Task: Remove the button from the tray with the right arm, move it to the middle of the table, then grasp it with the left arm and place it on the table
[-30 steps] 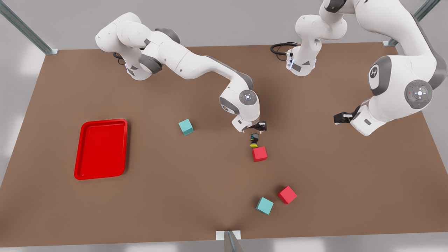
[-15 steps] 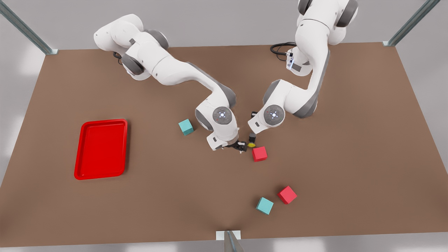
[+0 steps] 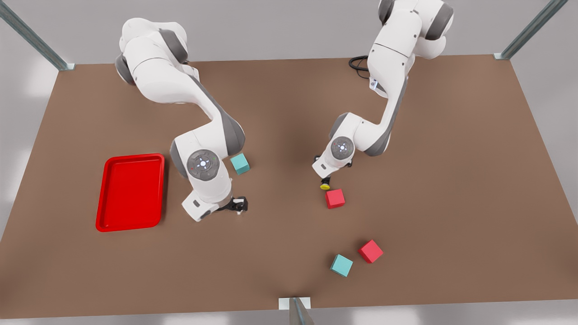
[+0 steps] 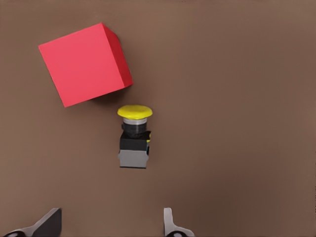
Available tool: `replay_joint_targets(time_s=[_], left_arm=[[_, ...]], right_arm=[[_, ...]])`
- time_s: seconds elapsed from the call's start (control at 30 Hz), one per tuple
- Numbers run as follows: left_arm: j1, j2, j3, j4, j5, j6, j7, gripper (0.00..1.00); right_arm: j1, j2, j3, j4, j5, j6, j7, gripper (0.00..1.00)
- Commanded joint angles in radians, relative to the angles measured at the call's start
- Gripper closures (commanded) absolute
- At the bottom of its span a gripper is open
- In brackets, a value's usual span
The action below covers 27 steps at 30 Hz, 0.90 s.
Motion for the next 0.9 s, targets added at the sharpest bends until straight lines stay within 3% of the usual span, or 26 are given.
replay_joint_targets(time_s=[0.0, 0.13, 0.87], left_arm=[[0.002, 0.014, 0.000, 0.000, -0.014, 0.187, -0.082, 0.00], [0.005, 0.049, 0.002, 0.000, -0.011, 0.201, -0.003, 0.00], [0.013, 0.138, -0.008, -0.004, -0.039, 0.251, 0.031, 0.00]], right_arm=[[-0.003, -0.009, 0.035, 0.006, 0.115, -0.123, -0.284, 0.00], [-0.035, -0.108, -0.002, 0.016, 0.063, -0.295, -0.263, 0.00], [-0.096, -0.148, 0.009, 0.019, 0.053, -0.295, -0.266, 0.00]])
